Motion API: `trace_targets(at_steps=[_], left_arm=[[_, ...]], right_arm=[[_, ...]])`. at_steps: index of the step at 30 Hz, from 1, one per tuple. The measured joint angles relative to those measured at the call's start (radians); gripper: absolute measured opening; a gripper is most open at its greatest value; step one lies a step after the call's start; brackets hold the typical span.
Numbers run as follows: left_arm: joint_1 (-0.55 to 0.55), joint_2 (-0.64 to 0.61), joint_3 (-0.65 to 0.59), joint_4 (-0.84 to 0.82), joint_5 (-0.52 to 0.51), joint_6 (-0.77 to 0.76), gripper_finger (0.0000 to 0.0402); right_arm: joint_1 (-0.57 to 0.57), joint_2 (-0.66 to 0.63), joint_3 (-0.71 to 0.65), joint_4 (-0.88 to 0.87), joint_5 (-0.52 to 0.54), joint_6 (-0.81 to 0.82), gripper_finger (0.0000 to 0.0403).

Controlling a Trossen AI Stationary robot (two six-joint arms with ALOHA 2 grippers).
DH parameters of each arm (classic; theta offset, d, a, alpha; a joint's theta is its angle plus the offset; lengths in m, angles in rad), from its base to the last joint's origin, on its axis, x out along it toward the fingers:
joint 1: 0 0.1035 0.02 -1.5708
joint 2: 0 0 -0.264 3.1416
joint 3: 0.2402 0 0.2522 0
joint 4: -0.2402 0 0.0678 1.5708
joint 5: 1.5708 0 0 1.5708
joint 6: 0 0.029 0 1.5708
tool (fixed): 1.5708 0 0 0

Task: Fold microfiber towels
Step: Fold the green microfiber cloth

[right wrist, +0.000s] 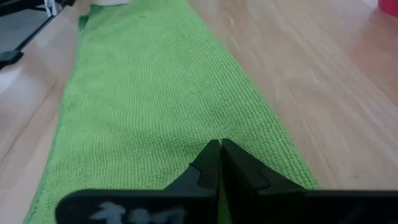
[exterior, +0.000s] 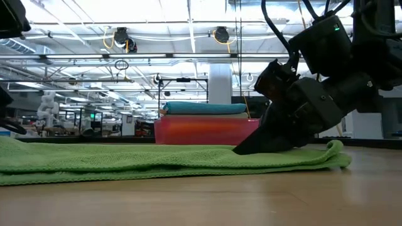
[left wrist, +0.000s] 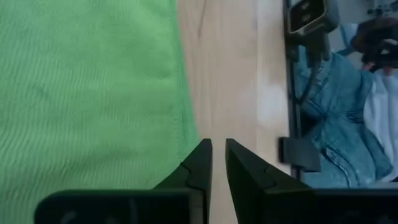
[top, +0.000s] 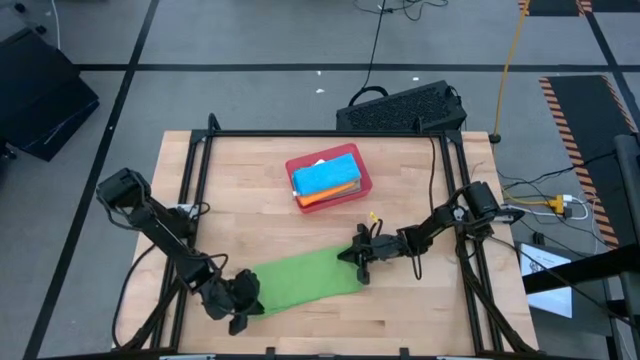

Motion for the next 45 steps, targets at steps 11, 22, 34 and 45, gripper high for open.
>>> trace_targets(at_steps=[11, 22, 34, 45], left_arm=[[-0.069, 0.0, 0.0, -0.231, -0.027, -0.281, 0.0044], [-0.108, 0.0, 0.0, -0.055, -0.005, -0.228, 0.0044], [-0.108, -0.029, 0.001, -0.032, -0.121, 0.005, 0.0044], [0.04, -0.117, 0.001, -0.099, -0.423, 0.226, 0.009]], right_arm=[[0.0, -0.001, -0.001, 0.005, -0.001, -0.01, 0.0008], [0.0, -0.001, -0.002, 0.018, 0.002, 0.013, 0.0008], [0.014, -0.088, -0.004, -0.026, -0.055, -0.013, 0.0008], [0.073, -0.378, -0.003, -0.318, -0.019, -0.061, 0.0008]])
